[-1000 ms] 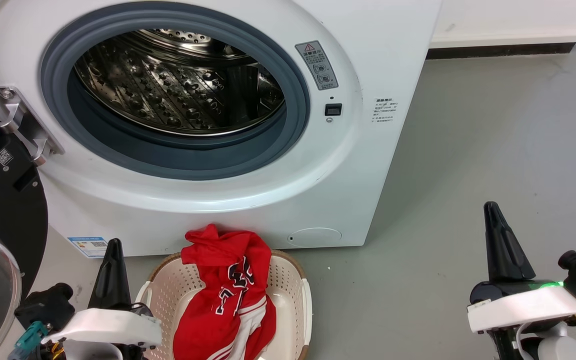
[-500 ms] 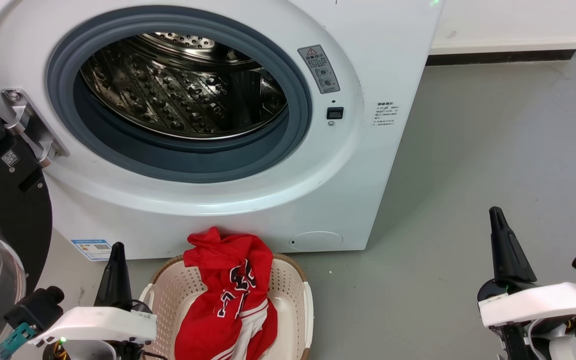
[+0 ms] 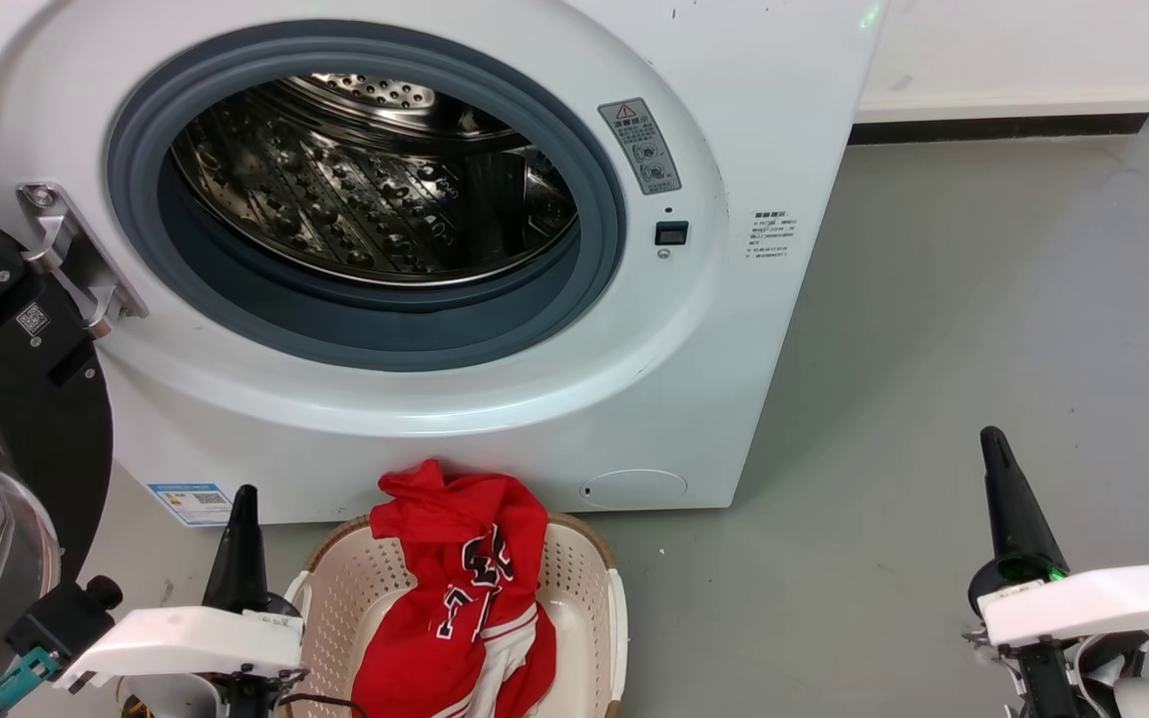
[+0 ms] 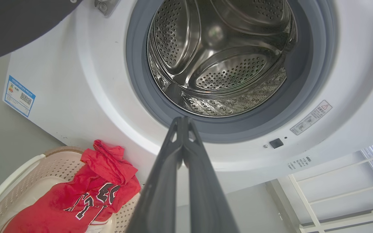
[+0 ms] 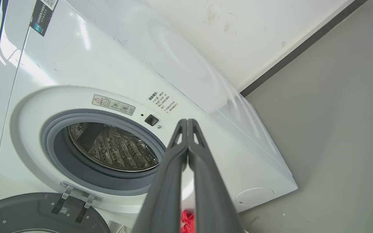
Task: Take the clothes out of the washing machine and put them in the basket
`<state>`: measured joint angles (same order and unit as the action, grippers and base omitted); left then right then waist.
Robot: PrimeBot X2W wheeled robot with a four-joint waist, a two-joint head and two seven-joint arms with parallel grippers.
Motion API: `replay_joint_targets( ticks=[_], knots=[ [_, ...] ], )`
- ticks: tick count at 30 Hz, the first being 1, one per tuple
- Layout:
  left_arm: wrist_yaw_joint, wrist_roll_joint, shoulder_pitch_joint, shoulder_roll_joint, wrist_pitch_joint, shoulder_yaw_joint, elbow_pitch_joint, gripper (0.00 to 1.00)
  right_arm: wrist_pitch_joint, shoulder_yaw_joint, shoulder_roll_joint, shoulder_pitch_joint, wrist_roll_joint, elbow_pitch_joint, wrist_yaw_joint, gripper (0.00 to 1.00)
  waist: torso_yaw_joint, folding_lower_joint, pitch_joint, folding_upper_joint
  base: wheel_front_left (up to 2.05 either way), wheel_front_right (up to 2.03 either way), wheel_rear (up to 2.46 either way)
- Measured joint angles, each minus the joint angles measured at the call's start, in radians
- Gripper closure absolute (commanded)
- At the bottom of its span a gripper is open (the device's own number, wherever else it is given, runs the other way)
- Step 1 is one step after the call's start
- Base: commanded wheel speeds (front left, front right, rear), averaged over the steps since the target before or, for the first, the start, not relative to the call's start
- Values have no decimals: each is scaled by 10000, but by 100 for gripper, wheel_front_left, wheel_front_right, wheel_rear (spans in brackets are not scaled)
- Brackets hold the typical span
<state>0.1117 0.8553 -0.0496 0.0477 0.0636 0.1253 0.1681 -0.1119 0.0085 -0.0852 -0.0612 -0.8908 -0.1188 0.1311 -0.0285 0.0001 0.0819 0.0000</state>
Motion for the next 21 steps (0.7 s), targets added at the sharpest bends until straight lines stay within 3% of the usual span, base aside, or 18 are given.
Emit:
replay_joint_targets(
  ticks=[21],
  knots=[
    [42, 2857, -194, 4, -665, -36, 295, 100, 690, -238, -27, -165, -2899, -462, -2, 100, 86, 0, -239, 0, 0, 0, 0]
  ],
)
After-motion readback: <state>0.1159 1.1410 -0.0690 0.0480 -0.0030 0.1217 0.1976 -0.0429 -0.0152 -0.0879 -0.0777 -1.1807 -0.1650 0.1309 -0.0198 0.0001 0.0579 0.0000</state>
